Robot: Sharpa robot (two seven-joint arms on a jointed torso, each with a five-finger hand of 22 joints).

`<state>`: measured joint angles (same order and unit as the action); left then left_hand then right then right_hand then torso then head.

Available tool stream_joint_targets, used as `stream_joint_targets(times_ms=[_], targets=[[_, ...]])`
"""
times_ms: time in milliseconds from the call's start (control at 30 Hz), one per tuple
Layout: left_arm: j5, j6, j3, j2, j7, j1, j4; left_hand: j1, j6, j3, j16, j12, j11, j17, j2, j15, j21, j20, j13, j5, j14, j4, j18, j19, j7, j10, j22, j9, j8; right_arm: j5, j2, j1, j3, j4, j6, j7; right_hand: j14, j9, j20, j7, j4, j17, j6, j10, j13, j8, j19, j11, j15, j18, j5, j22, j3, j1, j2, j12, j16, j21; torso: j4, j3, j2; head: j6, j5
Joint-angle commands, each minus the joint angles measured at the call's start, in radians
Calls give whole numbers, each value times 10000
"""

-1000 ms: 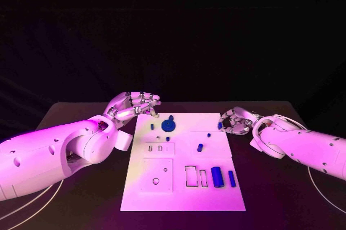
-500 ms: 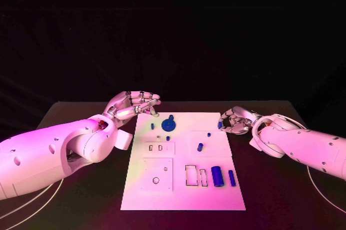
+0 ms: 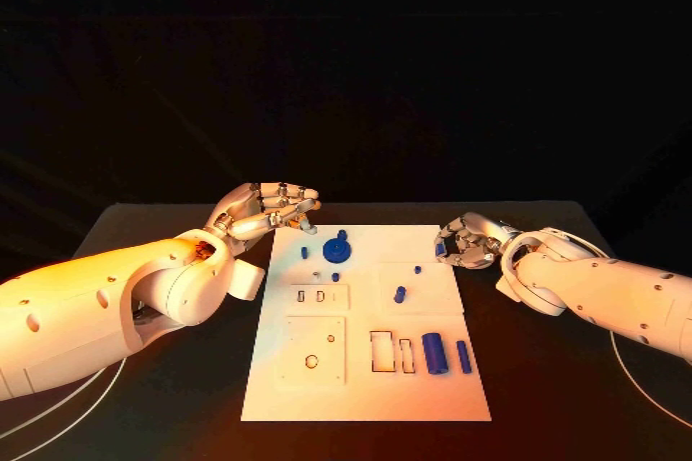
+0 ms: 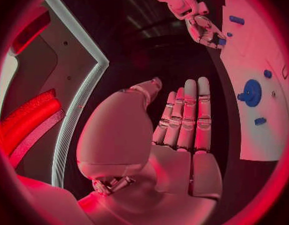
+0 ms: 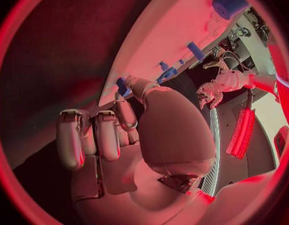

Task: Assemble the parts on the task board

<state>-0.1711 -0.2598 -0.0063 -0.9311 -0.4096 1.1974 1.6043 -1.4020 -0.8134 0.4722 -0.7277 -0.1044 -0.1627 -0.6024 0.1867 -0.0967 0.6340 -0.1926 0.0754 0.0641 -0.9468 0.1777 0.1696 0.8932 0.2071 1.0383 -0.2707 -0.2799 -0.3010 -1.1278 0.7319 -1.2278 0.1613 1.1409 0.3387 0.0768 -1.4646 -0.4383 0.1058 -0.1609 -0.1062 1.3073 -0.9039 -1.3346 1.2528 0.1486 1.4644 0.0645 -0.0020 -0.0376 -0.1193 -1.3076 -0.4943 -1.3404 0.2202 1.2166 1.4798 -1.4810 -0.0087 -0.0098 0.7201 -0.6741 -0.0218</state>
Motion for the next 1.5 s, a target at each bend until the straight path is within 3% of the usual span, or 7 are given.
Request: stream_joint_targets(times_ms=[33, 200, 567, 800, 1000, 1200, 1500], targets=[[48, 188, 6, 6, -14, 4, 23, 43, 68, 11, -18, 9, 3, 15, -87, -12, 56, -4, -4, -72, 57, -1, 93, -43, 145, -76, -15, -16, 58, 6, -16, 6, 1, 12, -53, -2, -719, 15, -32, -4, 27, 1160, 60, 0, -8, -46, 407, 72, -13, 107, 58, -1907, -20, 118, -21, -35, 48, -21, -2, -1, 4, 2, -2], [48, 197, 6, 2, 0, 4, 26, 43, 68, 11, -18, 9, 3, 15, -87, -12, 56, -4, -4, -72, 57, -1, 93, -43, 145, -76, -15, -16, 58, 9, -29, 6, 1, 25, -44, 12, -722, -80, -23, 51, 47, 1174, -266, -72, 84, 136, 417, 36, -26, 109, 75, -1922, -100, 144, -135, 69, 54, -29, 5, 3, 4, -8, 5], [49, 197, 6, -15, 12, 4, 21, 43, 68, 11, -18, 9, 3, 15, -87, -12, 56, -4, -4, -72, 57, -1, 93, -43, 145, -76, -15, -16, 58, -71, -40, 5, 1, 18, 297, 1, -742, -702, -336, 548, 354, 1230, -1104, -254, 215, 1230, 485, -376, -386, 132, 513, -2009, -512, 102, -750, 176, 70, -96, -6, 7, 3, -4, 4], [49, 194, 6, -21, 16, 5, 2, 43, 68, 11, -18, 9, 3, 15, -87, -12, 56, -4, -4, -72, 57, -1, 93, -43, 145, -76, -15, -16, 58, -167, -23, -17, -2, 165, 692, -35, -747, -815, -381, 568, 428, 1239, -1001, -281, 230, 1389, 515, -404, -418, 144, 510, -2042, -552, 186, -726, 175, 71, -130, -3, 10, -8, -6, 11], [49, 200, 5, -4, 22, 5, -32, 43, 68, 11, -18, 9, 3, 15, -87, -12, 56, -4, -4, -72, 57, -1, 93, -43, 145, -76, -15, -16, 58, -210, 117, -214, -16, 888, 816, -557, -744, -829, -384, 550, 438, 1222, -903, -253, 196, 1399, 501, -397, -409, 139, 497, -2028, -565, 244, -696, 125, 59, -107, 16, 0, -18, -21, 4], [50, 187, 1, 45, 42, 5, -126, 47, 69, 8, -20, 6, 2, 21, -98, -15, 70, -10, -2, -76, 63, -2, 96, -63, 144, -76, -21, -24, 61, -464, 120, -601, -21, 2107, 1003, -1270, -736, -861, -377, 517, 503, 1186, -765, -189, 137, 1434, 488, -374, -393, 133, 373, -2016, -686, 251, -753, 29, 32, -83, 13, -28, -68, -116, -65], [96, 189, -8, 180, 88, 7, -300, 62, 61, -2, -22, 2, -1, 23, -95, -17, 74, -13, -1, -79, 65, 5, 96, -70, 157, -71, -23, -28, 58, -1256, -595, -760, -14, 3466, 1290, -2366, -731, -882, -365, 501, 464, 1164, -712, -172, 113, 1466, 488, -354, -374, 133, 341, -2016, -687, 379, -748, -8, 16, -79, 79, -81, -137, -191, -15]])
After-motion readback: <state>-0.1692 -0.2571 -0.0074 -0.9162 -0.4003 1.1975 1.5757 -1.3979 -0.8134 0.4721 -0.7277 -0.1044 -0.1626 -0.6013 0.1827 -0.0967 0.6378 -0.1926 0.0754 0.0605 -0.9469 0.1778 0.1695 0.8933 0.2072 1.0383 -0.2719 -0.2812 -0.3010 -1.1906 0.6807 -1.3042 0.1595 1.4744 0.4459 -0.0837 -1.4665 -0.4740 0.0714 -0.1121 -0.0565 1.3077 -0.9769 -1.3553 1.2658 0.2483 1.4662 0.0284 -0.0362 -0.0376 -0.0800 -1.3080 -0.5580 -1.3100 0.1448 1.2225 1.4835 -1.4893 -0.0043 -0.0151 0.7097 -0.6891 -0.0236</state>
